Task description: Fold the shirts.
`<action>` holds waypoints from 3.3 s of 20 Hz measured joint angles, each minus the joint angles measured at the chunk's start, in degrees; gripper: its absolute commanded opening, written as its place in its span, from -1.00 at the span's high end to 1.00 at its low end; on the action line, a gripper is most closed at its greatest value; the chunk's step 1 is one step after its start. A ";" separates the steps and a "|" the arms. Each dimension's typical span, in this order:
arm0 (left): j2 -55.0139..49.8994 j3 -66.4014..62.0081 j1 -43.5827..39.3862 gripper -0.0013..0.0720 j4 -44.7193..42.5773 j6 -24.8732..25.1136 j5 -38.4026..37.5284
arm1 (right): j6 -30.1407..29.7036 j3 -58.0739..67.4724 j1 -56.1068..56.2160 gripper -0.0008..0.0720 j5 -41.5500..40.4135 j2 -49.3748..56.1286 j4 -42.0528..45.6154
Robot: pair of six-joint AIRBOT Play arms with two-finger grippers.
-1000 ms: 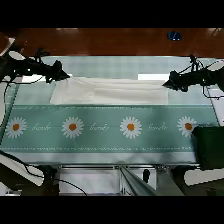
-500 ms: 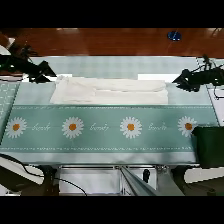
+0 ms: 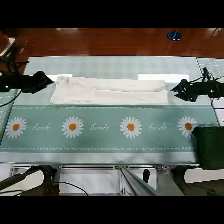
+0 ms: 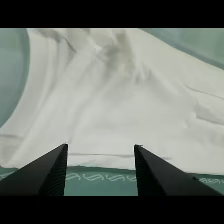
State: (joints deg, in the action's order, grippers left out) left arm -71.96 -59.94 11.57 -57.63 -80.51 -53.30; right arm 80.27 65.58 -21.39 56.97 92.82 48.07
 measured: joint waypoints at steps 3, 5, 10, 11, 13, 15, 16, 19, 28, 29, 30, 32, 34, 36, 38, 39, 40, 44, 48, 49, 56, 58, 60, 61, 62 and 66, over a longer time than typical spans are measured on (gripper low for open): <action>1.86 2.47 -3.82 -0.42 0.48 0.57 2.27 | -0.63 1.46 2.43 -0.16 -0.50 3.06 -2.45; 1.77 3.21 -6.49 -0.42 0.72 0.76 3.26 | -0.85 2.29 4.22 -0.14 -0.61 5.05 -4.04; -0.09 3.80 -11.78 0.92 1.11 0.98 4.44 | -2.60 3.63 7.74 0.91 0.48 7.13 -4.61; -0.33 3.80 -12.57 0.92 1.40 1.05 4.57 | -3.17 4.07 7.82 0.91 1.81 6.51 -4.22; -0.57 3.67 -13.81 0.92 2.78 1.33 4.83 | -3.89 4.81 7.63 0.91 4.07 3.28 -3.21; -0.76 3.37 -15.58 0.92 4.76 2.14 4.87 | -4.00 4.15 7.48 0.91 6.88 -2.01 0.57; -0.98 3.21 -16.83 0.92 5.46 2.69 4.96 | -3.76 2.82 7.69 0.91 7.69 -5.92 3.28; -3.80 1.84 -22.38 0.93 6.67 2.58 6.01 | -2.36 -3.37 8.44 0.91 9.27 -19.85 8.46; -26.14 -20.13 -45.90 0.92 7.74 -5.88 4.17 | 5.25 -14.86 10.36 0.91 16.13 -53.99 11.04; -28.55 -22.84 -48.00 0.92 7.80 -6.86 3.50 | 5.60 -15.08 10.43 0.91 16.74 -55.52 10.78; -31.08 -25.46 -50.16 0.92 7.78 -7.80 2.08 | 5.92 -15.26 10.45 0.91 17.16 -56.68 10.67; -34.75 -29.05 -53.86 0.92 8.22 -8.92 0.33 | 6.19 -15.45 10.49 0.91 17.51 -58.27 10.01; -37.46 -30.99 -57.33 0.92 9.70 -9.57 -1.75 | 6.16 -15.58 10.49 0.91 17.18 -59.06 9.38; -38.80 -32.20 -60.06 0.92 11.34 -9.94 -2.19 | 6.08 -15.63 10.49 0.91 16.59 -59.45 8.92; -39.19 -32.89 -60.78 0.92 12.04 -9.99 -3.23 | 5.70 -15.63 10.47 0.91 16.09 -59.67 8.13; -38.91 -33.18 -60.00 0.92 12.15 -10.14 -3.10 | 5.62 -15.63 10.49 0.91 15.91 -59.74 7.58; -38.23 -33.33 -58.62 0.92 11.89 -10.19 -3.80 | 5.40 -15.63 10.49 0.91 15.87 -59.74 6.95; -30.75 -33.59 -47.54 0.92 5.55 -11.04 -7.85 | 3.74 -15.43 10.62 0.91 15.37 -57.72 0.81; -16.46 -30.16 -34.45 0.92 -2.36 -11.82 -10.67 | 1.31 -12.00 17.07 0.91 11.28 -50.84 -5.53; -12.28 -28.44 -32.02 0.92 -3.50 -11.61 -11.26 | 0.92 -10.27 20.44 0.91 9.29 -47.91 -6.21; 16.44 -7.67 -23.78 0.92 -9.75 -10.36 -9.77 | -0.20 6.62 41.90 0.91 -0.59 -19.71 -8.24; 22.73 -0.90 -23.23 0.92 -10.51 -10.84 -9.38 | -0.31 11.58 45.31 0.91 -1.44 -11.87 -8.33; 27.34 4.94 -22.97 0.92 -10.86 -11.50 -8.59 | -0.28 15.87 47.43 0.91 -1.99 -5.35 -8.44; 29.03 7.58 -22.86 0.92 -11.08 -11.89 -8.46 | -0.07 17.79 48.17 0.91 -2.19 -2.47 -8.44; 30.16 9.60 -22.80 0.92 -11.17 -12.13 -8.22 | 0.20 19.45 48.76 0.91 -2.32 -0.02 -8.48; 32.28 15.69 -22.71 0.92 -11.21 -12.92 -6.34 | 0.94 23.39 50.27 0.91 -2.97 5.86 -8.83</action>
State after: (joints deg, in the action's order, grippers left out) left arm -39.68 -44.25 -11.14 -68.84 -93.43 -59.64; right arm 81.21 88.97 28.88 54.00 98.67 39.24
